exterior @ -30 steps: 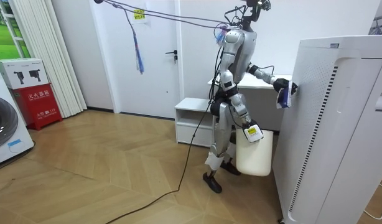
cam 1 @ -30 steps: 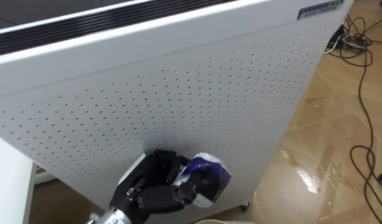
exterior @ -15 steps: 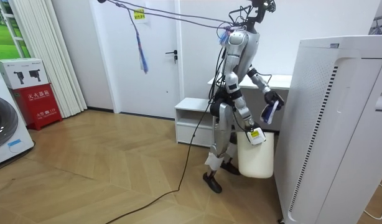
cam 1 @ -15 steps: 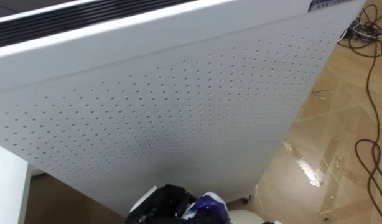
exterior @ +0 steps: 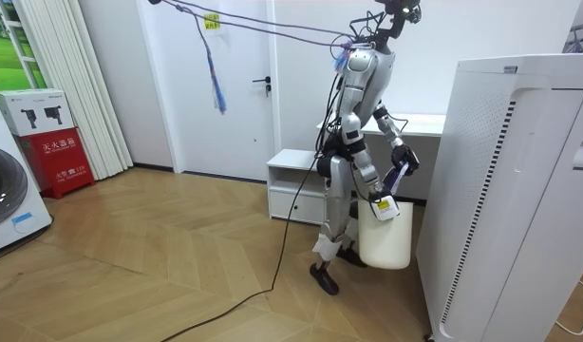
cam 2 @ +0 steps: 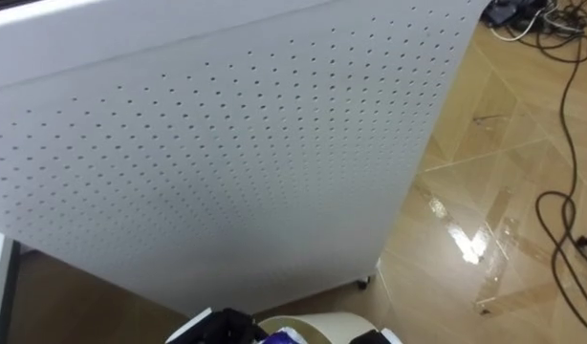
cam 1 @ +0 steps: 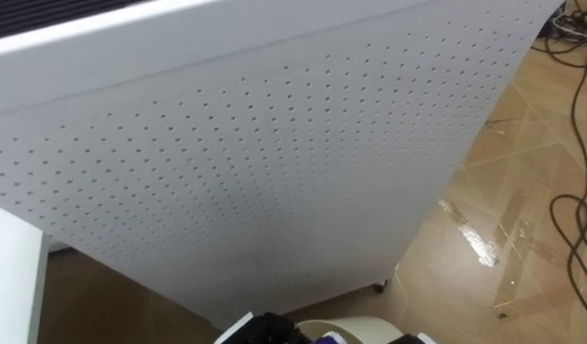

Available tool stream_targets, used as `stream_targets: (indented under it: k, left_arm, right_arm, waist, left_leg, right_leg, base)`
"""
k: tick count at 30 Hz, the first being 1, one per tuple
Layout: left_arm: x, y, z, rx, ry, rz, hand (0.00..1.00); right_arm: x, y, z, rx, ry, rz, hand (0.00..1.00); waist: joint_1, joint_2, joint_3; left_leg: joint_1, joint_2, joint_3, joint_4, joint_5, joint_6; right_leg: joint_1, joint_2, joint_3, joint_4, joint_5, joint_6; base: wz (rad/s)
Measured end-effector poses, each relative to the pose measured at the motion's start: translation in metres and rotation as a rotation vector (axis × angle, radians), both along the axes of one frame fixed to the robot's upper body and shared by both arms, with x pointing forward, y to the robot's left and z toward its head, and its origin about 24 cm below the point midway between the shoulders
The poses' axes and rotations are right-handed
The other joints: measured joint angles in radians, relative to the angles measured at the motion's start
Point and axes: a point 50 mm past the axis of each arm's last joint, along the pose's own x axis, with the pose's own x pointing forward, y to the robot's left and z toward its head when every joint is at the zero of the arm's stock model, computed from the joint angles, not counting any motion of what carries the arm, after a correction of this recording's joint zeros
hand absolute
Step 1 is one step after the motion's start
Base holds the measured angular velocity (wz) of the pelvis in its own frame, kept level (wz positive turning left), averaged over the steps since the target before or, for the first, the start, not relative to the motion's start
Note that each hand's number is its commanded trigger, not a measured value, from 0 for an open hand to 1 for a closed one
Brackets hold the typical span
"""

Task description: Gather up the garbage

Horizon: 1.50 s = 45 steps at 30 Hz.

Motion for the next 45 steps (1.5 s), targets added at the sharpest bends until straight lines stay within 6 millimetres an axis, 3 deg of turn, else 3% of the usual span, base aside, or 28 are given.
stream_targets:
  k: [1, 12, 21, 29, 32, 33, 35, 45]
  left_arm:
    - [-0.001, 0.001, -0.002, 0.015, 0.009, -0.004, 0.31]
    - [-0.005, 0.003, -0.009, 0.039, 0.043, -0.005, 0.29]
    - [-0.003, 0.003, -0.009, 0.041, 0.043, -0.006, 0.5]
    - [-0.007, 0.007, -0.016, 0.056, 0.077, 0.001, 0.5]
    - [-0.008, 0.007, -0.016, 0.056, 0.08, 0.002, 0.4]
    - [-0.008, 0.007, -0.017, 0.058, 0.083, 0.003, 0.2]
    - [-0.009, 0.008, -0.019, 0.062, 0.092, 0.006, 0.0]
    - [-0.011, 0.012, -0.022, 0.075, 0.107, 0.013, 0.0]
  right_arm:
    - [0.0, 0.0, 0.0, 0.0, -0.001, 0.0, 1.0]
    - [0.0, 0.0, 0.0, -0.002, 0.0, -0.001, 1.0]
    - [0.0, 0.0, 0.0, -0.004, 0.003, -0.001, 1.0]
    - [-0.001, -0.002, 0.0, -0.008, 0.006, -0.004, 1.0]
    - [-0.001, -0.002, 0.0, -0.006, 0.007, -0.004, 1.0]
    - [-0.001, -0.002, 0.0, -0.004, 0.007, -0.006, 1.0]
    - [-0.001, -0.002, 0.0, 0.002, 0.007, -0.012, 1.0]
    - [-0.006, -0.008, -0.004, 0.005, 0.037, -0.037, 1.0]
  waist:
    - [-0.001, 0.0, -0.0001]
    - [-0.003, -0.008, -0.0005]
    - [-0.003, -0.016, -0.001]
    - [-0.005, -0.016, -0.0012]
    - [-0.003, -0.015, -0.0015]
    - [-0.003, -0.015, -0.0015]
    - [-0.002, -0.015, -0.0016]
    - [-0.003, -0.015, -0.0016]
  left_leg:
    - [-0.005, 0.0, 0.001, 0.002, 0.0, 0.0]
    - [-0.06, -0.001, 0.025, 0.038, 0.005, 0.0]
    - [-0.077, 0.0, 0.037, 0.053, 0.006, 0.0]
    - [-0.08, 0.002, 0.04, 0.061, 0.006, 0.0]
    - [-0.08, 0.002, 0.04, 0.062, 0.006, 0.0]
    - [-0.079, 0.002, 0.04, 0.062, 0.006, 0.0]
    - [-0.078, 0.002, 0.04, 0.062, 0.006, 0.0]
    - [-0.038, 0.001, 0.038, 0.044, 0.007, 0.0]
  right_leg:
    - [-0.006, 0.0, 0.002, 0.004, -0.001, -0.001]
    - [-0.084, -0.018, 0.018, 0.073, -0.023, -0.011]
    - [-0.107, -0.024, 0.023, 0.102, -0.036, -0.016]
    - [-0.107, -0.022, 0.023, 0.105, -0.036, -0.016]
    - [-0.107, -0.023, 0.023, 0.106, -0.037, -0.016]
    - [-0.106, -0.023, 0.023, 0.105, -0.037, -0.016]
    - [-0.106, -0.022, 0.023, 0.105, -0.037, -0.016]
    - [-0.058, -0.021, 0.012, 0.085, -0.038, -0.015]
  base:
    - [0.0]
    - [-0.02]
    - [0.01]
    - [0.0]
    - [0.0]
    - [0.0]
    - [0.0]
    - [0.01]
